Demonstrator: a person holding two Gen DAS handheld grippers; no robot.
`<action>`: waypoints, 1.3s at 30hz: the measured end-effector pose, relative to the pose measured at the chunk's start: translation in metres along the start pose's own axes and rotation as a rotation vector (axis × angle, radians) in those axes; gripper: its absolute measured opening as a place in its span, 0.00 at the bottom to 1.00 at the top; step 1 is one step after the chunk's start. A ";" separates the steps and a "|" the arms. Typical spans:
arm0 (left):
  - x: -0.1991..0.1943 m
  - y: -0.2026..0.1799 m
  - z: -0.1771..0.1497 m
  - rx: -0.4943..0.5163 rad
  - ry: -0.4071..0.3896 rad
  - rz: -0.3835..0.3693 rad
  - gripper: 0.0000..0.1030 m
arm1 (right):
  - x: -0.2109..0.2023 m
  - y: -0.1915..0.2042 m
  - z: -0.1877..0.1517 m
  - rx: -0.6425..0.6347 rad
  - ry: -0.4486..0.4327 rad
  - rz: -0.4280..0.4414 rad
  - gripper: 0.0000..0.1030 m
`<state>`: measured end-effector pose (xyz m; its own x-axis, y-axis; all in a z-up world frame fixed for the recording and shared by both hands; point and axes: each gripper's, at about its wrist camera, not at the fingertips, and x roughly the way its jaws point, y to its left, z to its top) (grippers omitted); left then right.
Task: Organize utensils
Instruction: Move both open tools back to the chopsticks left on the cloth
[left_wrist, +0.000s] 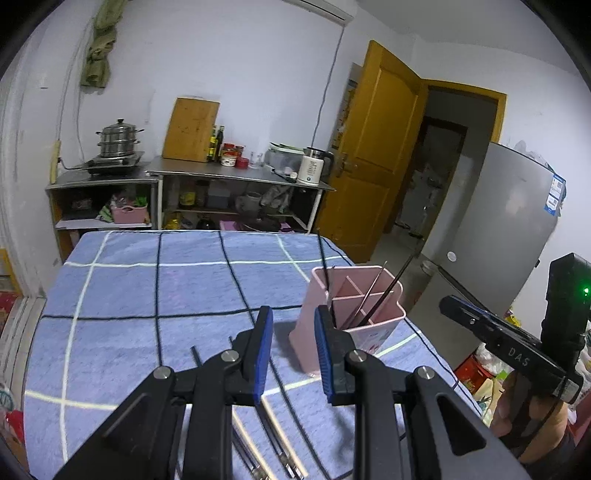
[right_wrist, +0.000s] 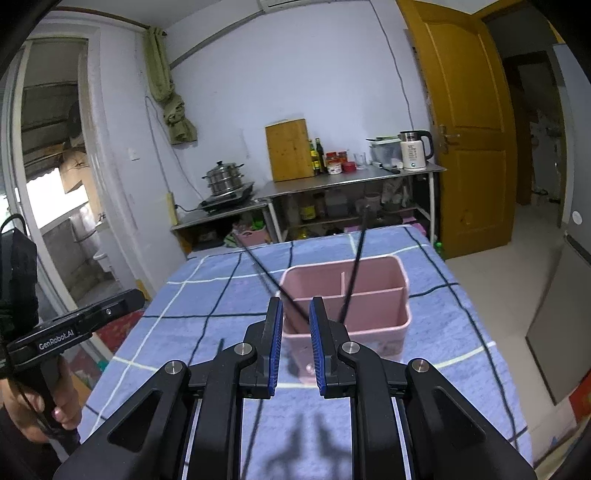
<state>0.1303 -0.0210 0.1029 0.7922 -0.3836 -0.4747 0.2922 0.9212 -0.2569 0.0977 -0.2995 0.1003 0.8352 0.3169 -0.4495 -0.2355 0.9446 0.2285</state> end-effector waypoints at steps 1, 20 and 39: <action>-0.003 0.002 -0.003 0.001 -0.001 0.007 0.24 | -0.001 0.003 -0.004 0.000 0.004 0.010 0.15; -0.004 0.041 -0.068 -0.074 0.091 0.092 0.24 | 0.015 0.031 -0.046 -0.051 0.101 0.067 0.15; 0.077 0.073 -0.100 -0.151 0.243 0.147 0.24 | 0.078 0.044 -0.082 -0.065 0.243 0.108 0.15</action>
<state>0.1593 0.0105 -0.0366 0.6633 -0.2678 -0.6988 0.0869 0.9550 -0.2835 0.1119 -0.2259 0.0048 0.6617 0.4199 -0.6212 -0.3549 0.9052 0.2339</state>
